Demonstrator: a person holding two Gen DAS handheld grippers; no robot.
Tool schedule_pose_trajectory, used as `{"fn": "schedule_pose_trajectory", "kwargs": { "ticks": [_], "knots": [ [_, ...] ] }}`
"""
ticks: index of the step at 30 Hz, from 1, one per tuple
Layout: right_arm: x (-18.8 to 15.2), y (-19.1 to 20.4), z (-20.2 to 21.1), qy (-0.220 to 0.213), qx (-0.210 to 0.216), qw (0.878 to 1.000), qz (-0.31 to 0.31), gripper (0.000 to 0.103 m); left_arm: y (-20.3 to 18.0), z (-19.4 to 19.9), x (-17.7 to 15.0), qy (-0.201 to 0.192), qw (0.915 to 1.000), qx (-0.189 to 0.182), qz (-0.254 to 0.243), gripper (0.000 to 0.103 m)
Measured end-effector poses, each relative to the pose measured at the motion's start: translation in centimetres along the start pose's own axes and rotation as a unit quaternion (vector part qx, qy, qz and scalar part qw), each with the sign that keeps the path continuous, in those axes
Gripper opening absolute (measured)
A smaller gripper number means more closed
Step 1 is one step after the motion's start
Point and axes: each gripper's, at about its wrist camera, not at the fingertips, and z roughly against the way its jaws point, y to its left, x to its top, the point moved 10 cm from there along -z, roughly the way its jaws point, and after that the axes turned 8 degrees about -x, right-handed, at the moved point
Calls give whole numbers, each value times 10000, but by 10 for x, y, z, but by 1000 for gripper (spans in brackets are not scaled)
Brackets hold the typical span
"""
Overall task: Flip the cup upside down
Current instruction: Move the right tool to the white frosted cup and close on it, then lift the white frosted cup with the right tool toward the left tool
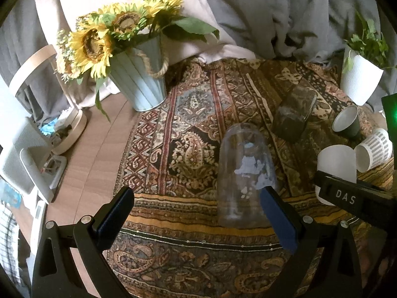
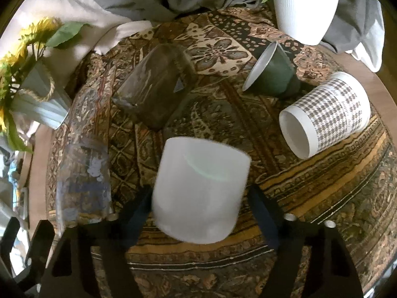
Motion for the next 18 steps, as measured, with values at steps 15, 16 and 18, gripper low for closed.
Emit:
{"fn": "schedule_pose_trajectory", "kwargs": {
  "ticks": [15,16,18],
  "knots": [
    [-52,-5,37,283,175,9939,1053,71,-2,26,-41,146,9998,62,125,103],
    [-58,-4,39,305,191,9928,1141,71,-3,28,-45,171,9998,68,122,103],
    [-67,-3,41,326,224,9907,1303,71,-4,30,-53,221,9997,93,100,103]
  ]
}}
